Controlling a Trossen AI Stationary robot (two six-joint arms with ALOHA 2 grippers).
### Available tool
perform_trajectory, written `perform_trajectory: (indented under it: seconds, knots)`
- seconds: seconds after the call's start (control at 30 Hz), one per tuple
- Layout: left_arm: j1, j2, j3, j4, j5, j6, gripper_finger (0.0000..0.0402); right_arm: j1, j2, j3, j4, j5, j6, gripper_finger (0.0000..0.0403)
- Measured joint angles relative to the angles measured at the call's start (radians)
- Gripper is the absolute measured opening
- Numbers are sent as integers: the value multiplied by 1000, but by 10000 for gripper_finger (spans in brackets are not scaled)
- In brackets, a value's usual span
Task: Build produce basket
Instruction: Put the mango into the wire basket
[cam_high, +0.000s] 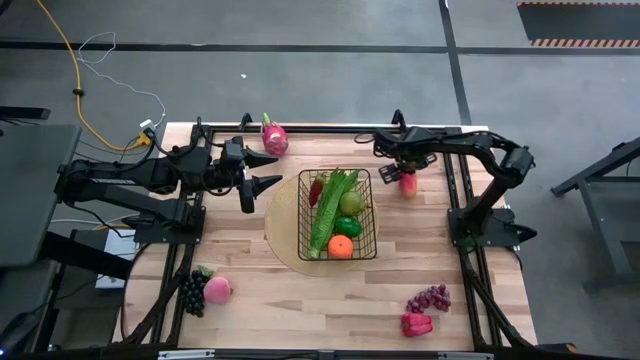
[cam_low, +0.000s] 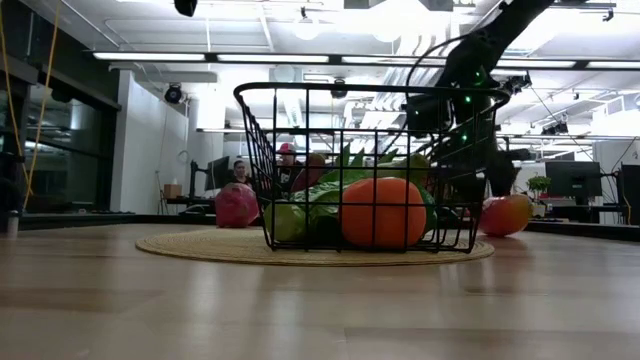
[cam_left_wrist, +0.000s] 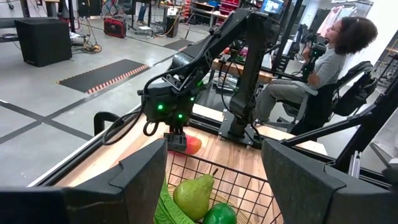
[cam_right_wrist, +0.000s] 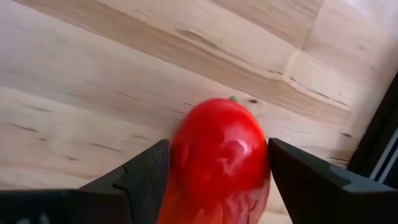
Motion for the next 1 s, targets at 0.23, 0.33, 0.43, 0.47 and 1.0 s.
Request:
perform_trajectory:
  seconds: [0.23, 0.33, 0.43, 0.47, 1.0]
  knots:
    - [0, 0, 0, 0, 0, 0, 252, 0, -2, -19, 23, 9, -8, 247]
    - [0, 0, 0, 0, 0, 0, 252, 1, -3, -19, 21, 24, -19, 225]
    - [0, 0, 0, 0, 0, 0, 252, 0, -14, -24, -12, 53, -40, 198]
    - [0, 0, 0, 0, 0, 0, 252, 0, -25, -25, -27, 60, -42, 190]
    - [0, 0, 0, 0, 14, 25, 252, 81, -626, -23, 187, -26, -102, 164]
